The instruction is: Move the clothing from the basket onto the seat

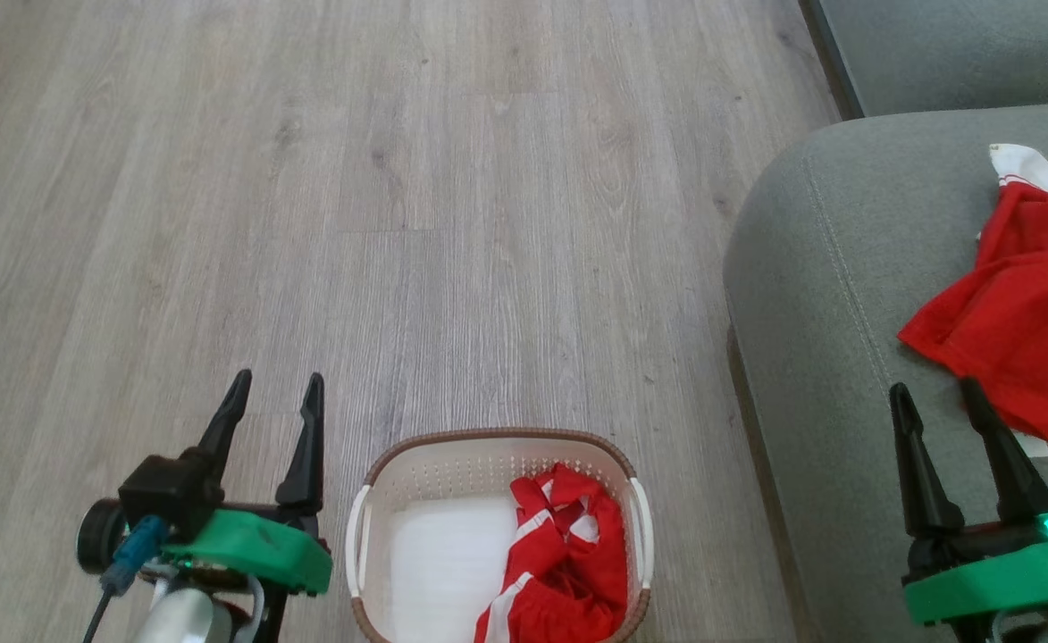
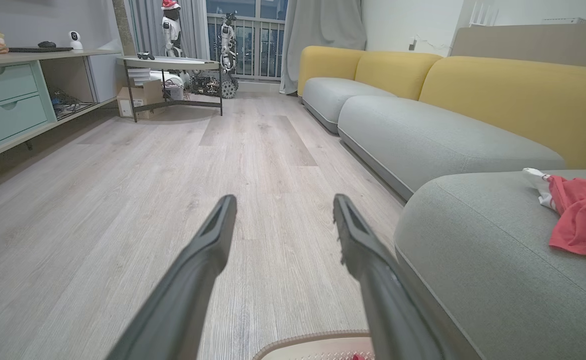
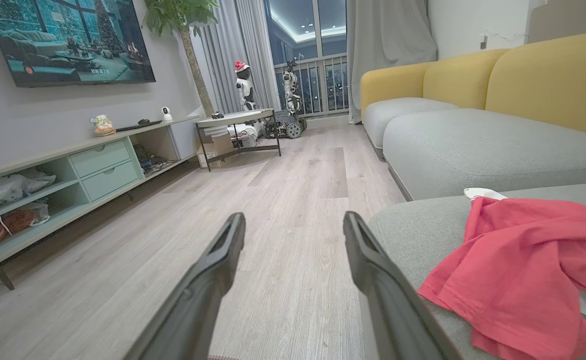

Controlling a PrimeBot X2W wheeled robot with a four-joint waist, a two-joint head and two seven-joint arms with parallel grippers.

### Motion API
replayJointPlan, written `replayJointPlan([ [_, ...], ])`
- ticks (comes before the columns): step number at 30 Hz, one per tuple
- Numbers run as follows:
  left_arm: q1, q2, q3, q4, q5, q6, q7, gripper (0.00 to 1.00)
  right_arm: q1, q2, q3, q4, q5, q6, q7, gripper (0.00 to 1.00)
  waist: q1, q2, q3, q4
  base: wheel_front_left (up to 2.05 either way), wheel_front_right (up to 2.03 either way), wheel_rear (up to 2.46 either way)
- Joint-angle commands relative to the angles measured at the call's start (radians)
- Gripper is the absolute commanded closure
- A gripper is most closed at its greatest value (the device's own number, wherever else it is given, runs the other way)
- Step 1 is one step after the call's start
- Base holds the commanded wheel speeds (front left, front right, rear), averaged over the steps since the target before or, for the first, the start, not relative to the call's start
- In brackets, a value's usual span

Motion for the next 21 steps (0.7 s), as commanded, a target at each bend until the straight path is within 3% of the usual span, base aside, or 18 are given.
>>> replayJointPlan([
  [1, -0.026, 0.006, 0.052, -0.026, 0.011, -0.006, -0.012, 0.0, -0.053, -0.019, 0.019, -0.027, 0.001, 0.0, -0.011, 0.0, 0.0, -0.0001, 0.001, -0.003, 0.0, 0.0, 0.0],
  [21, -0.068, -0.018, 0.072, 0.016, 0.099, -0.047, -0.012, 0.0, -0.101, -0.015, 0.028, -0.034, -0.001, 0.0, -0.013, 0.0, 0.0, -0.0001, 0.101, -0.05, 0.0, 0.0, 0.0],
])
